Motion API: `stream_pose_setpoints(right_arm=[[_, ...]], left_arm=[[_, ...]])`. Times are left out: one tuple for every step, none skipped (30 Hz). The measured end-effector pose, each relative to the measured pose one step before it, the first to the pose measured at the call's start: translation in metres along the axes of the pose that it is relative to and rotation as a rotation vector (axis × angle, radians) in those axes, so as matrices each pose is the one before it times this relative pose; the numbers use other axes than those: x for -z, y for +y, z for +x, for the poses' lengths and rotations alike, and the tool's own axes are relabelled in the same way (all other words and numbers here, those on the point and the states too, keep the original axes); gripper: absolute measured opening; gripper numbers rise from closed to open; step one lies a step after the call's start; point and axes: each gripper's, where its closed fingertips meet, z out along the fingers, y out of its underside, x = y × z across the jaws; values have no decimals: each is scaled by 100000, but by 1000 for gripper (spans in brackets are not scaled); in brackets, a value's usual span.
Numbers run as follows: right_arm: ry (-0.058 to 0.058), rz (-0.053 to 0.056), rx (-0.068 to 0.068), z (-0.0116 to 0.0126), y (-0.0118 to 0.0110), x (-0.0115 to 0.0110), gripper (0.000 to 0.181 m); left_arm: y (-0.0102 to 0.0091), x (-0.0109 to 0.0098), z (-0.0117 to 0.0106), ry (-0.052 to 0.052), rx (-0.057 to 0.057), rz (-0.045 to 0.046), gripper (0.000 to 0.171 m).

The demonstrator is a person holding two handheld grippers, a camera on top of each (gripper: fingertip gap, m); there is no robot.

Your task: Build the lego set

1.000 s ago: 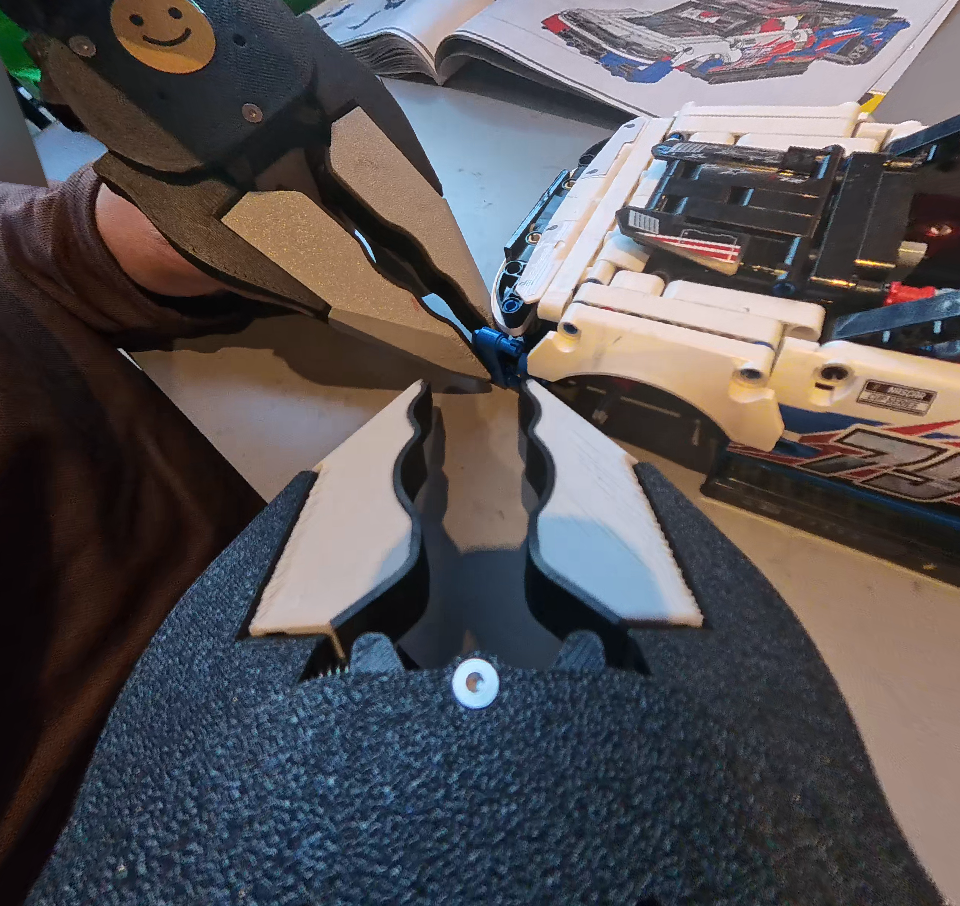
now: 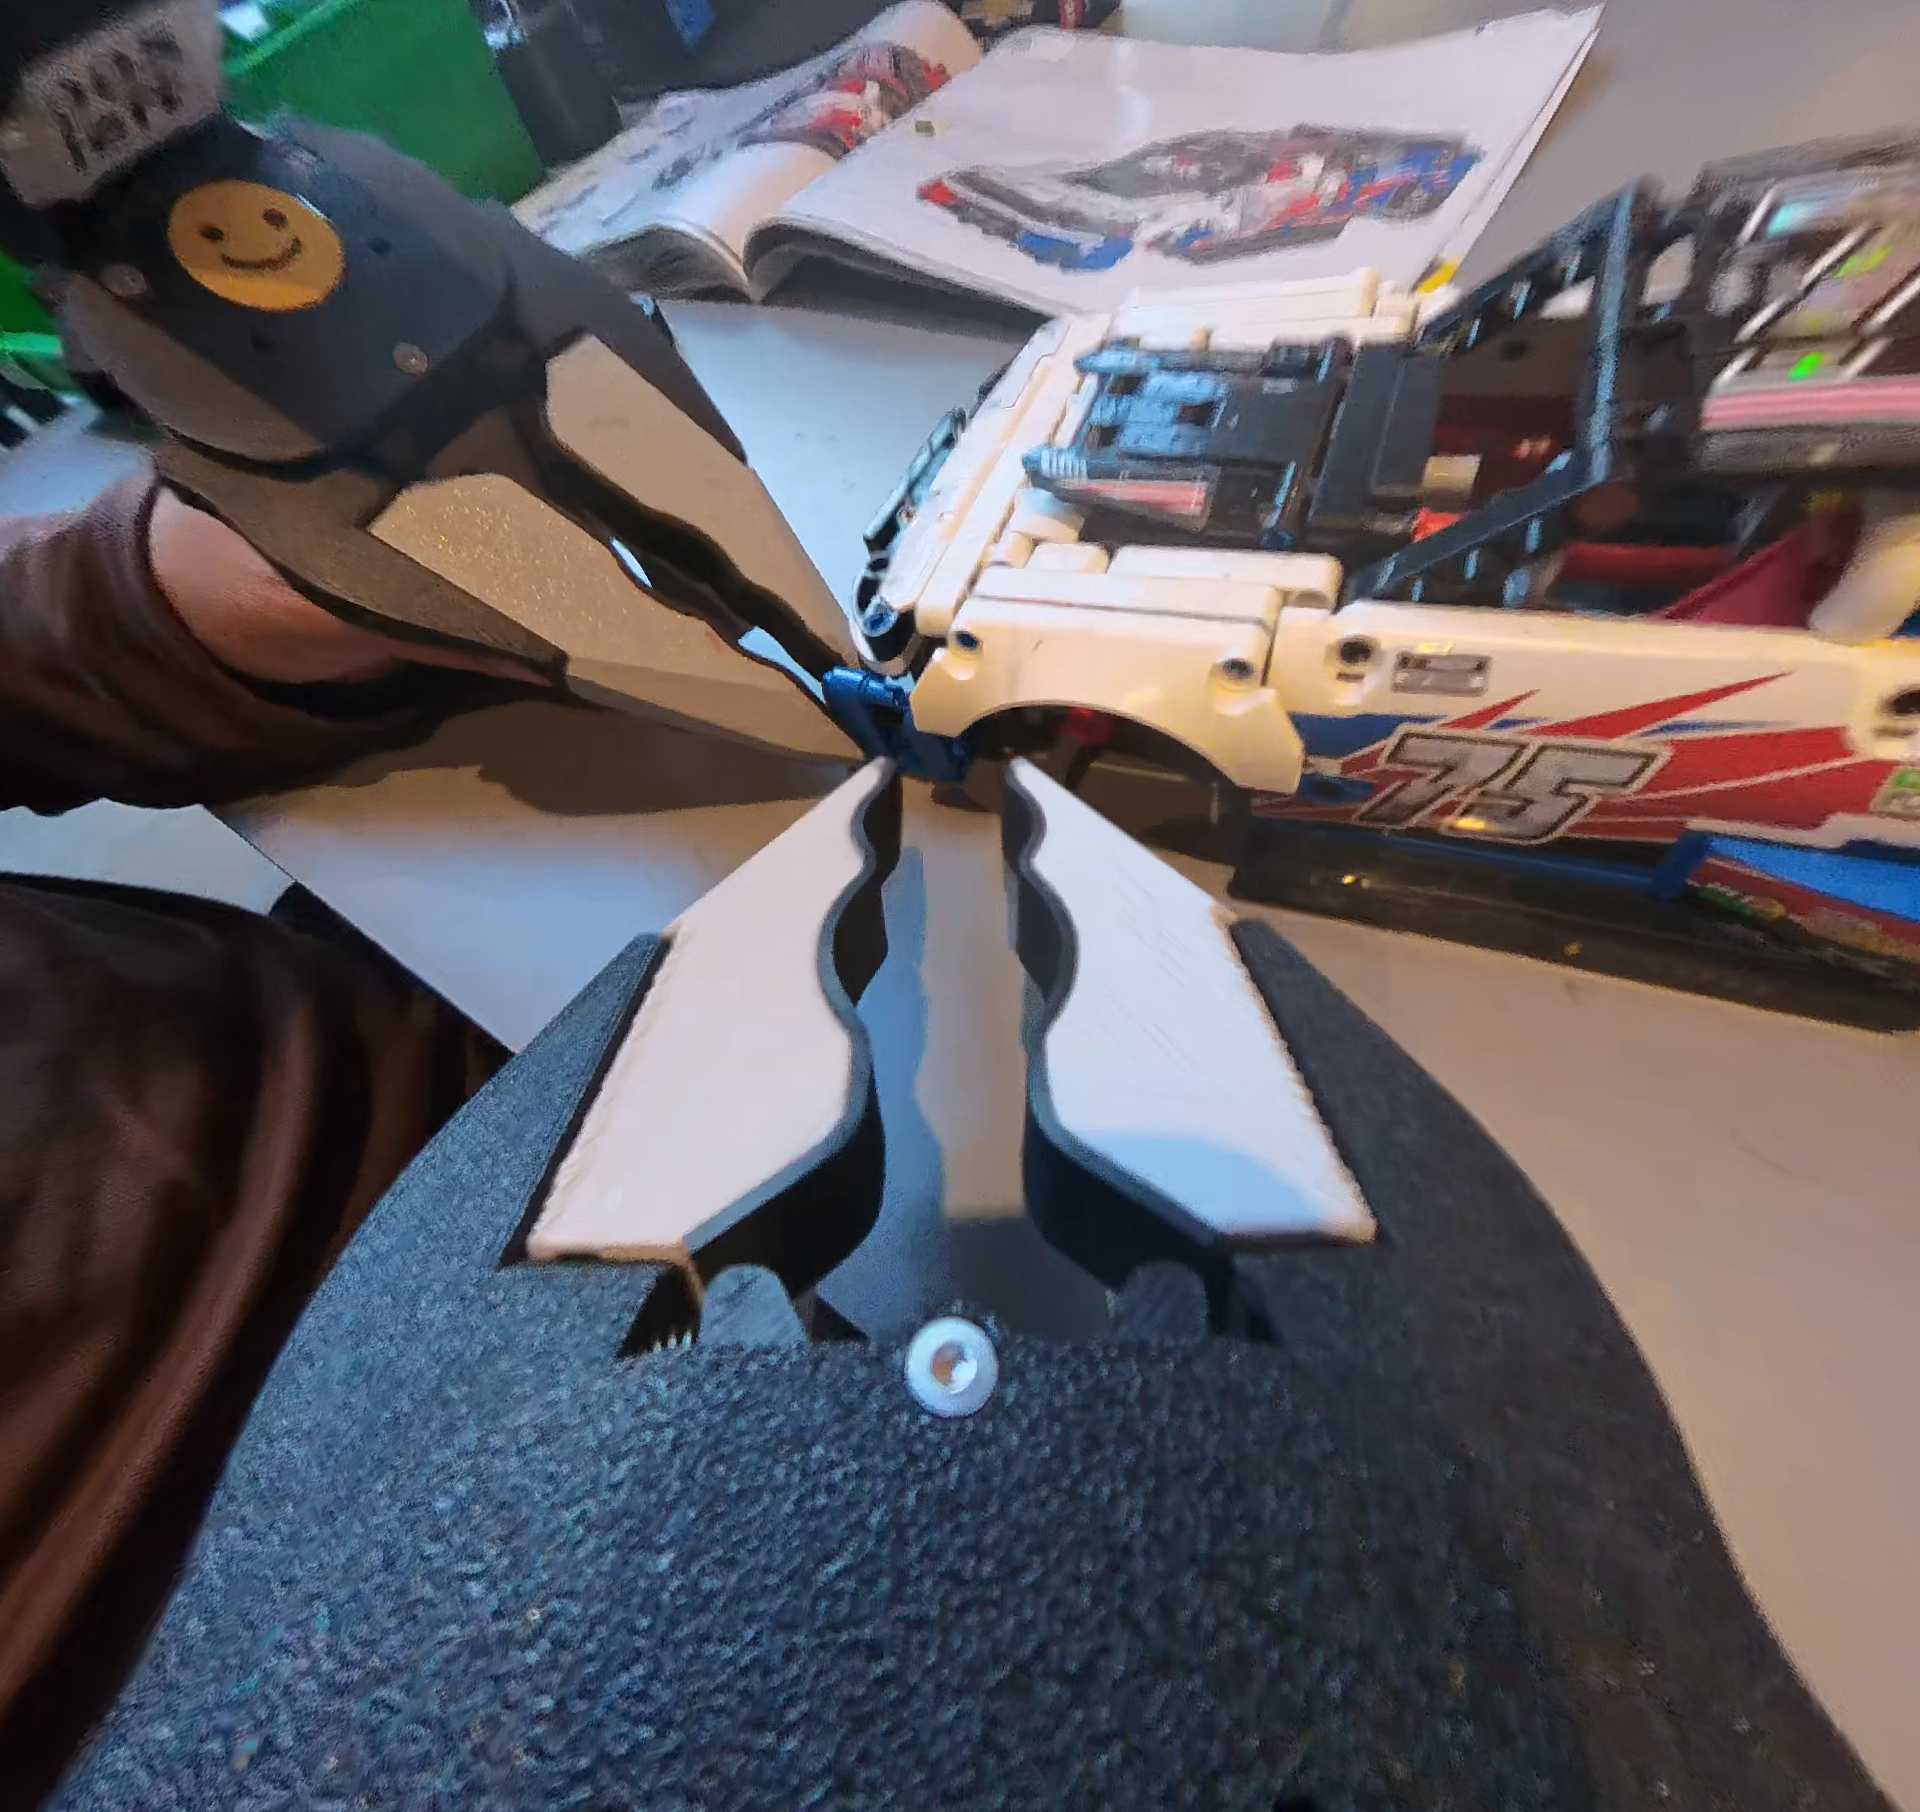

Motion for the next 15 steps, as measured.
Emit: stream_pose_setpoints(right_arm=[[765, 2029, 2148, 47, -458, 378, 18], [2365, 26, 2591, 293, -199, 326, 18], [2860, -1639, 1981, 464, 72, 150, 18], [1644, -2105, 456, 360, 152, -47, 18], [278, -1331, -1122, 164, 26, -226, 15], [-908, 60, -1607, -48, -184, -361, 8], [-1423, 730, -1273, -184, -266, -438, 3], [-1083, 466, -736, -179, -198, -405, 0], [165, 397, -483, 5, -86, -304, 0], [486, 2, -540, 75, 40, -191, 0], [189, -1333, -351, 64, 290, -119, 1], [69, -1870, 246, 32, 404, -11, 3], [173, -1044, 790, -13, 305, 126, 6], [186, -114, 1139, -65, 177, 234, 8], [256, 83, 1294, -57, 104, 304, 12]], left_arm=[[14, 12, 12, 18, -268, -28, 4], [13, 12, 45, 352, -257, -26, 4], [8, 10, 22, 198, -77, 11, 4], [1, 0, 1, -50, -81, -7, 4], [1, -13, 0, -87, -128, 13, 4], [1, 0, 3, -110, -144, -6, 4], [1, 0, -13, -151, -88, -10, 4], [-8, 52, -64, -434, 146, 159, 4], [38, 25, 37, 603, -167, -55, 4], [45, 28, 29, 368, -20, -104, 4], [58, 66, -41, -203, -192, -18, 4], [83, 93, 36, 267, -549, -34, 4], [121, 153, 43, 412, -760, -30, 4], [160, 217, -21, 261, -712, 2, 4], [164, 304, -160, -251, -660, 379, 4]])
